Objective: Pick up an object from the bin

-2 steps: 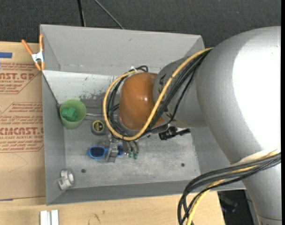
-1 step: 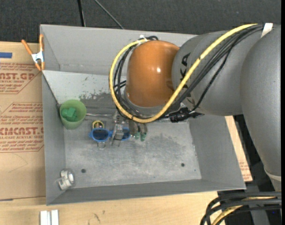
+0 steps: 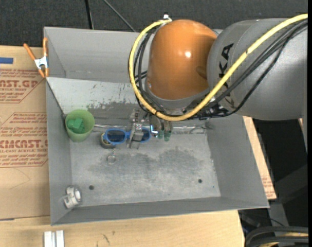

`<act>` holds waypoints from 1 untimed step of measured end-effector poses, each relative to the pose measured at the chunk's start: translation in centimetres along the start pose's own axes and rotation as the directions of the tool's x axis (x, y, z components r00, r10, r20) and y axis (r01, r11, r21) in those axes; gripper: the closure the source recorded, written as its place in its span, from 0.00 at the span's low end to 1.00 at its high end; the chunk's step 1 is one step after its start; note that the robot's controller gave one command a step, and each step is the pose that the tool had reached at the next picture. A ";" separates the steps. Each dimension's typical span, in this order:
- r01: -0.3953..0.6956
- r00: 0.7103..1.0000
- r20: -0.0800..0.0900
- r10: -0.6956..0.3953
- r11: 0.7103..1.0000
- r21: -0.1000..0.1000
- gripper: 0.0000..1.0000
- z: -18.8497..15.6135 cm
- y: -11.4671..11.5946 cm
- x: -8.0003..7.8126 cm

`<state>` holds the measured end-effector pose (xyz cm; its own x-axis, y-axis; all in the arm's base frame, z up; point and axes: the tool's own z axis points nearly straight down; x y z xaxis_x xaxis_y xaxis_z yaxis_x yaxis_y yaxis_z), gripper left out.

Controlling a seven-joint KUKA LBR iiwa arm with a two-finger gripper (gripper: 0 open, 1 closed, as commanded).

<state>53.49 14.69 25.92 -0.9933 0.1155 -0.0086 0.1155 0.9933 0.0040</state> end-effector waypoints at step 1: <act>0.092 0.996 -0.007 -0.092 0.996 0.002 1.00 1.3 1.5 -0.6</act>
Offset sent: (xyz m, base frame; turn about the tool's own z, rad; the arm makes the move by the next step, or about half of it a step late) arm 0.0075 0.0138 -0.0128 -0.0921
